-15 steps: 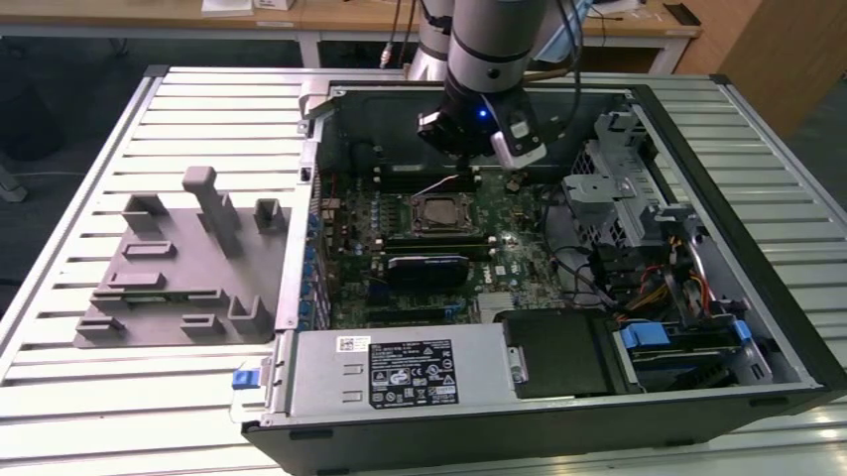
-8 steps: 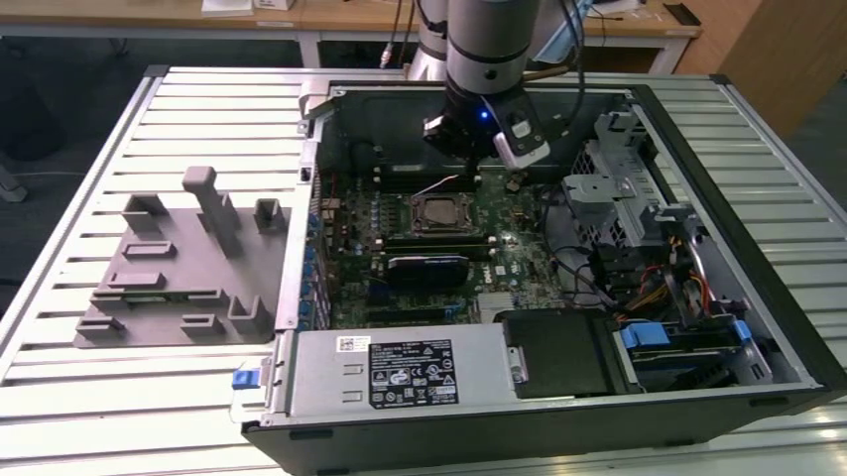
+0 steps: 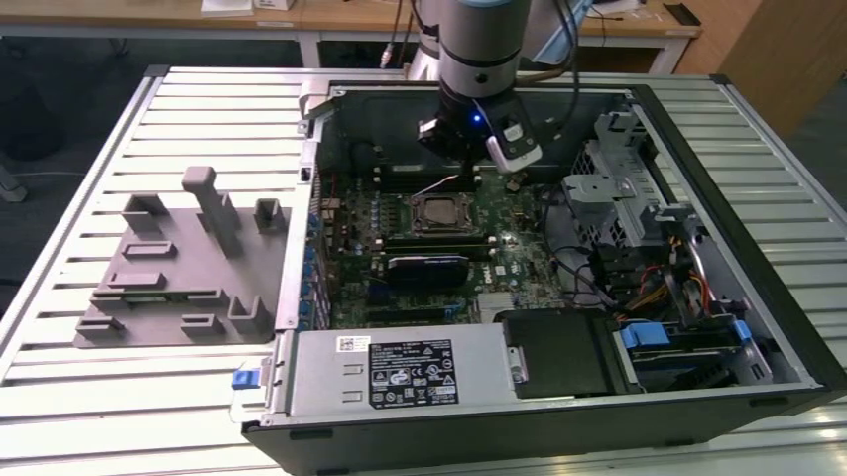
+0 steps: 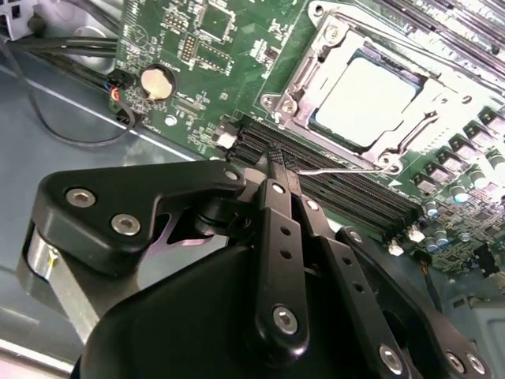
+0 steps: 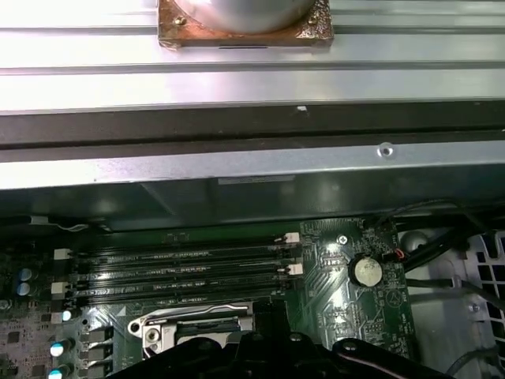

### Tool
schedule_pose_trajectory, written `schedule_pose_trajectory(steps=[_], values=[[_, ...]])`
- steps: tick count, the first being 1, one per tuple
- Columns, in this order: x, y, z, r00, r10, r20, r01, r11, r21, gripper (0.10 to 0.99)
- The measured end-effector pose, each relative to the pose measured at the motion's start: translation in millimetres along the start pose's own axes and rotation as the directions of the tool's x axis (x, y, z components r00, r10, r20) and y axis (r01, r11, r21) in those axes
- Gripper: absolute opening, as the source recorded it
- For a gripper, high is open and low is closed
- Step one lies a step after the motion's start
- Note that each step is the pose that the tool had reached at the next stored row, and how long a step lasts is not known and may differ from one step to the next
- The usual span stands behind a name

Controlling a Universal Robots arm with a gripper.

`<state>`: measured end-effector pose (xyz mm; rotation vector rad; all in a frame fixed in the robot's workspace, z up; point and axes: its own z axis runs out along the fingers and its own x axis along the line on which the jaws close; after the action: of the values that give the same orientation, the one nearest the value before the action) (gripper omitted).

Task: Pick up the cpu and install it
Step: 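Install the first cpu locking lever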

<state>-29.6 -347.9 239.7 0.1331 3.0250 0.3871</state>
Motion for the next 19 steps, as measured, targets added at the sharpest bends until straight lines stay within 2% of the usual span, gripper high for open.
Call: schedule_pose_trajectory(steps=[6, 19], values=[[5.6, -1.4, 3.3, 0.9999, 0.014, 0.0037, -0.014, 0.9999, 0.002, 0.106], [11.4, -2.7, 6.0, 0.9997, 0.023, 0.0060, -0.023, 0.9997, 0.003, 0.106]])
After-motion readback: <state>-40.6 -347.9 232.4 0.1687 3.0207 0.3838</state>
